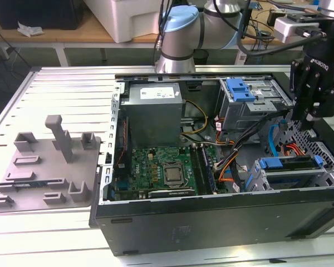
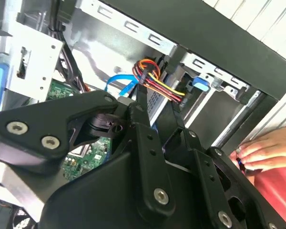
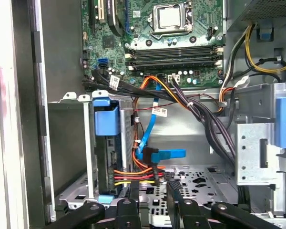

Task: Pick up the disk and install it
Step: 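Insert the second disk wire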

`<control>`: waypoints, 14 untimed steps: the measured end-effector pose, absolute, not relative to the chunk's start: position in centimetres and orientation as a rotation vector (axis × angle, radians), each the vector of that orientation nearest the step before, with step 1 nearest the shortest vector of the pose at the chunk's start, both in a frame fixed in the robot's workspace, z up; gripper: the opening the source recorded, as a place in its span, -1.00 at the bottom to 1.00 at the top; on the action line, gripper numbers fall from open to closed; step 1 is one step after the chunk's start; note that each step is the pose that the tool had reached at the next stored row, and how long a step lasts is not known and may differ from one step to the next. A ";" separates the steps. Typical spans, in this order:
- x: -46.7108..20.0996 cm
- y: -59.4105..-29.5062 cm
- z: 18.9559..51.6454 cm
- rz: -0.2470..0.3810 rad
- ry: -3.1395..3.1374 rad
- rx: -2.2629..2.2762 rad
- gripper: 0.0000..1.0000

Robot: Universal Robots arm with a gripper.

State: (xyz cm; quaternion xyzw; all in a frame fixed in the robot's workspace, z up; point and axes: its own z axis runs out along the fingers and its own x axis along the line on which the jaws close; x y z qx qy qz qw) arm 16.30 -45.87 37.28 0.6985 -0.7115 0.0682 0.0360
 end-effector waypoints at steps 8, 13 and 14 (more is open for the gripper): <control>16.2 -45.0 37.3 0.322 -2.122 2.088 -0.28; 15.7 -44.1 37.3 0.337 -2.115 2.080 -0.28; 15.5 -43.9 37.3 0.339 -2.114 2.080 -0.28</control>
